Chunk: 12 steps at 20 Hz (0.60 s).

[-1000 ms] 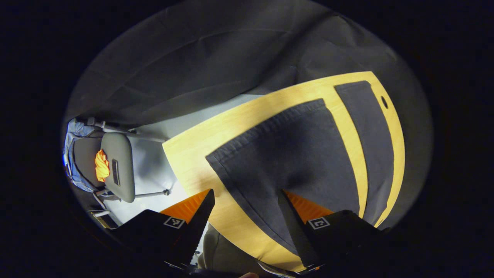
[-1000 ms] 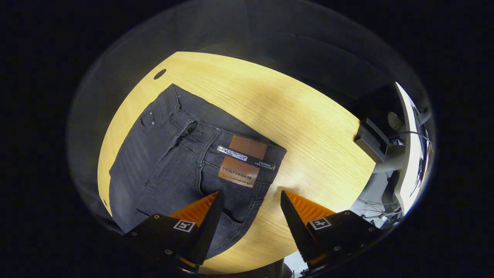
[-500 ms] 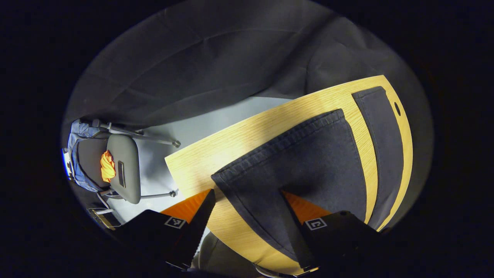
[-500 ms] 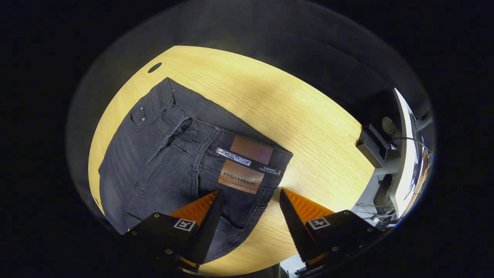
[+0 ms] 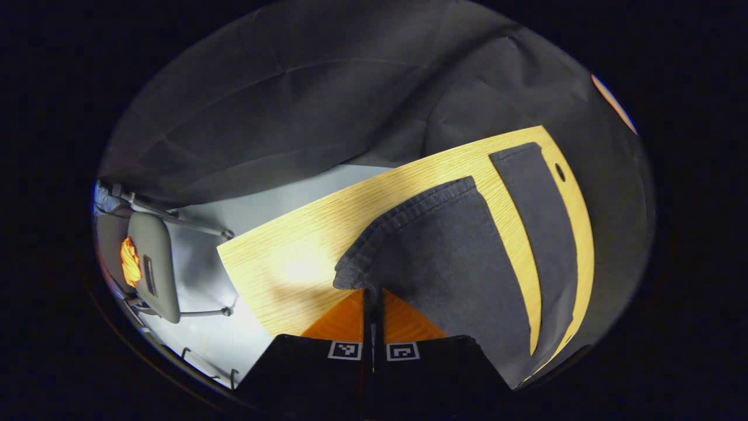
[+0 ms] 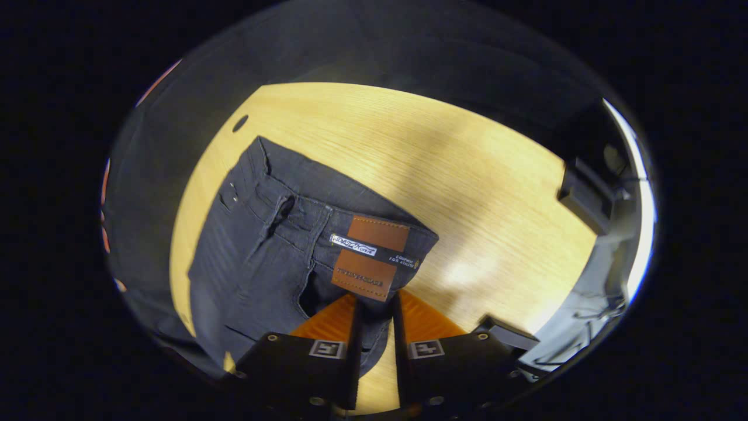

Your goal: Grasp the waist and the cuffs of the jeans and fold them to make the two legs overlap; first hold the waist and fold one-third of the jeans toward the cuffs, then hold the cuffs and fold the remaining one-third in the same direction to finish folding.

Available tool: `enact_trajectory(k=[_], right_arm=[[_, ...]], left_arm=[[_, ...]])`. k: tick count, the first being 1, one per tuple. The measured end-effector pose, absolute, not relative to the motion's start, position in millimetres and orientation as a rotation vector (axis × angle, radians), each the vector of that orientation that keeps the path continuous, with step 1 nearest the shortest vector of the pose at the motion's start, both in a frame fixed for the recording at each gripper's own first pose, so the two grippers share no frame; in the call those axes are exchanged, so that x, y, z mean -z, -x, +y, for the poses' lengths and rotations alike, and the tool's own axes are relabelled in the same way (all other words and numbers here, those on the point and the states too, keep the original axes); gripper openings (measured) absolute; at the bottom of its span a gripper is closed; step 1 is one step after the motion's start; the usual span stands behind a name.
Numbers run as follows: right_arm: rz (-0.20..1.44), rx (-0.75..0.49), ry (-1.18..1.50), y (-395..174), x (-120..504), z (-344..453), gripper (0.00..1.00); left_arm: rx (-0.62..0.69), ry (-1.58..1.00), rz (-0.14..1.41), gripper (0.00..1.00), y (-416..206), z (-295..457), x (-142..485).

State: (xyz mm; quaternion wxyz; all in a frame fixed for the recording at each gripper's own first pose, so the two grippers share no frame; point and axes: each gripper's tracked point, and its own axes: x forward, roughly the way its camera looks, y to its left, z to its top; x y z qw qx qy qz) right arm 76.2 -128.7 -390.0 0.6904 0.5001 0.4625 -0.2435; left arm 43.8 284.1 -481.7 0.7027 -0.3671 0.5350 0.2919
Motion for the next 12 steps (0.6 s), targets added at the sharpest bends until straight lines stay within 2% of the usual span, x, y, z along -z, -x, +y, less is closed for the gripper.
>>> enact_trajectory(k=[1,7,12], right_arm=[[1.000,0.523,-1.200,-82.7,388.7,-127.2,0.08],[0.870,0.393,-1.231,-85.7,354.4,-127.8,0.08],[0.832,0.316,-1.298,-96.5,324.5,-123.5,0.08]], left_arm=[[-0.642,0.836,1.158,0.01,-47.3,283.3,476.5],[-0.551,0.887,0.959,0.01,-70.9,271.4,411.0],[-0.500,0.896,0.897,0.01,-94.8,262.0,380.1]])
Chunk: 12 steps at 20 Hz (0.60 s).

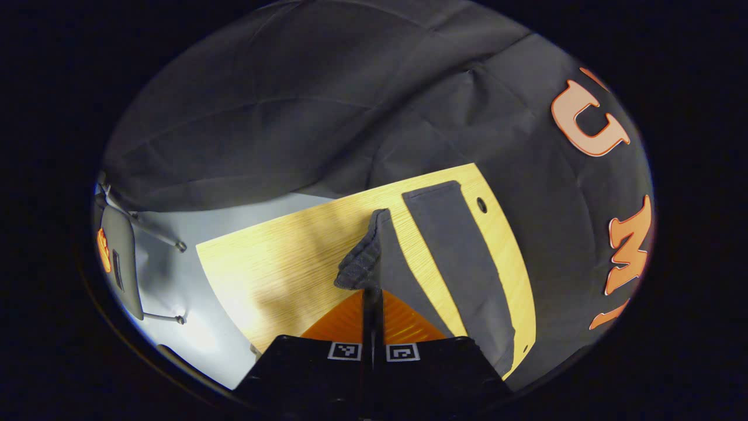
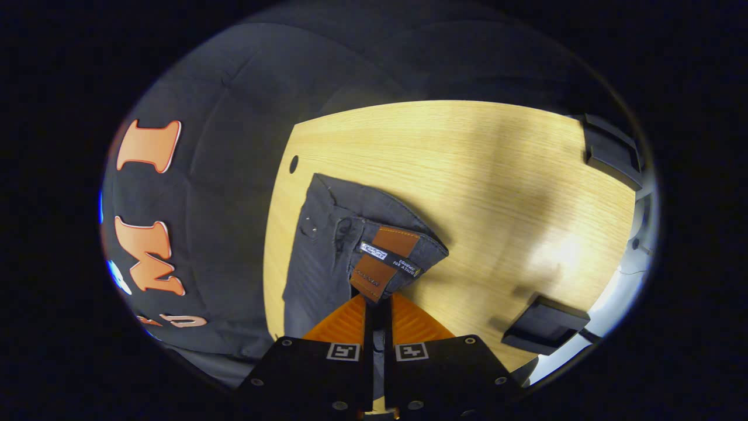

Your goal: Grasp the waist and the cuffs of the jeans and fold them to make the two legs overlap; first hold the waist and fold one-third of the jeans toward the cuffs, then hold the cuffs and fold the remaining one-third in the same direction to finish folding.

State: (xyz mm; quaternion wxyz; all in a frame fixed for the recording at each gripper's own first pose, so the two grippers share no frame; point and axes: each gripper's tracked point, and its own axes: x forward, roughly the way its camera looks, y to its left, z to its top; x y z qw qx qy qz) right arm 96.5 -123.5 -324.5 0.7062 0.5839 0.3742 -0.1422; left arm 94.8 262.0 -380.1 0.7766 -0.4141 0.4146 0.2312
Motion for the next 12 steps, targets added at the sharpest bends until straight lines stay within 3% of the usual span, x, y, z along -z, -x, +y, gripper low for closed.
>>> enact_trajectory(k=[6,7,8,12], right_arm=[[0.719,0.374,-1.290,-113.2,281.6,-120.4,0.08],[0.709,0.393,-1.295,-115.1,274.6,-118.2,0.12],[0.697,0.402,-1.297,-120.7,265.9,-115.1,0.08],[0.658,0.442,-1.298,-133.2,243.0,-110.9,0.07]], left_arm=[[-0.349,0.911,0.871,0.02,-145.3,266.7,355.0],[-0.327,0.900,0.877,0.01,-153.6,267.7,356.0],[-0.304,0.896,0.891,0.01,-160.5,266.7,358.0],[-0.239,0.879,0.938,0.01,-194.8,265.2,365.3]])
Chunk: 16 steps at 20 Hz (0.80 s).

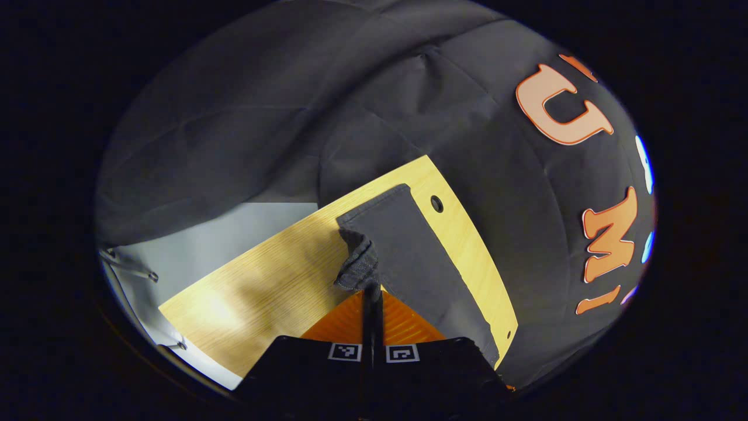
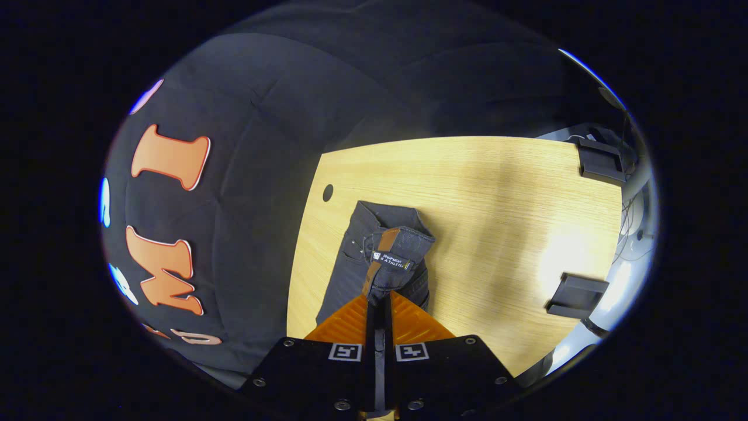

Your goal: Grasp the waist and the cuffs of the jeans and fold them to make the two legs overlap; first hold the waist and fold one-third of the jeans toward the cuffs, then hold the cuffs and fold the remaining one-third in the same direction to finish folding.

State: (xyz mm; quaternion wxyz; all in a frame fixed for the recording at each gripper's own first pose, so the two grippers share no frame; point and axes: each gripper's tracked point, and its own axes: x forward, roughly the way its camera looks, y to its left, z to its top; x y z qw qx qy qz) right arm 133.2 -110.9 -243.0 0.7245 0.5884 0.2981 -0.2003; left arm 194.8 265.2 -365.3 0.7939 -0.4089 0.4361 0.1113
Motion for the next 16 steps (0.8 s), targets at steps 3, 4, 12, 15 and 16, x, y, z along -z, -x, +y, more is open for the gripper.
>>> enact_trajectory(k=[3,4,12,15,16], right_arm=[[0.665,0.452,-1.300,-145.2,237.6,-111.0,0.06],[0.667,0.447,-1.315,-151.8,235.0,-110.8,0.06],[0.736,0.392,-1.320,-214.9,237.0,-119.8,0.07],[0.763,0.377,-1.302,-242.0,243.9,-120.0,0.06],[0.770,0.376,-1.292,-249.1,246.1,-121.1,0.07]], left_arm=[[-0.218,0.849,0.920,0.01,-224.3,261.8,357.3],[-0.224,0.843,0.914,0.01,-233.6,259.3,356.0],[-0.265,0.726,0.933,0.01,-296.5,255.8,354.3],[-0.270,0.644,0.958,0.01,-322.3,255.6,364.1],[-0.270,0.617,0.972,0.01,-328.5,255.8,367.7]])
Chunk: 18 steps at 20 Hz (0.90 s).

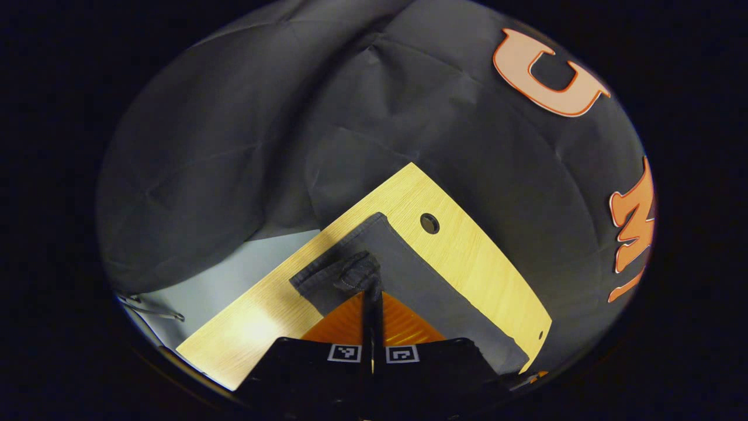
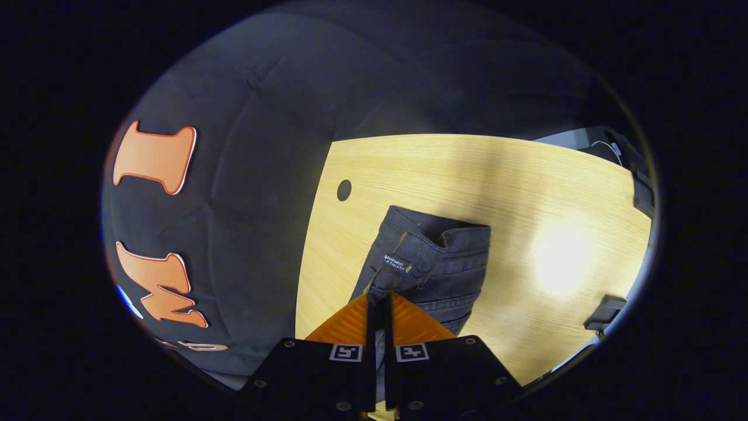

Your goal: Grasp the waist and the cuffs of the jeans and fold them to make the two legs overlap; first hold the waist and fold one-third of the jeans toward the cuffs, then hold the cuffs and fold the remaining one-third in the same direction to finish folding.

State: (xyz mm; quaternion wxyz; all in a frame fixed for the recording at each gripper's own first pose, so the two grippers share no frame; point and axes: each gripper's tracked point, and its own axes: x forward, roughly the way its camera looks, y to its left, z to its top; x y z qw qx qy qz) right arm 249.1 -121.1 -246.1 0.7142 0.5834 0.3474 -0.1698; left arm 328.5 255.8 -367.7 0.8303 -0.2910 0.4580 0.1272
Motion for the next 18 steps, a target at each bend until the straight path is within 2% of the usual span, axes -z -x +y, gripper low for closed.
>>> enact_trajectory(k=[5,15,17,18], right_arm=[[0.822,0.390,-1.273,-289.7,262.8,-121.3,0.07],[0.937,0.428,-1.243,-354.9,305.7,-105.5,0.07],[0.954,0.428,-1.232,-355.2,307.1,-102.6,0.07],[0.951,0.419,-1.214,-357.6,307.7,-102.4,0.15]], left_arm=[[-0.308,0.515,1.022,0.01,-364.8,264.4,379.3],[-0.341,0.431,1.075,0.01,-385.2,265.2,359.3],[-0.314,0.421,1.044,0.13,-398.5,259.3,350.0],[-0.289,0.428,1.019,0.20,-402.6,254.0,344.1]])
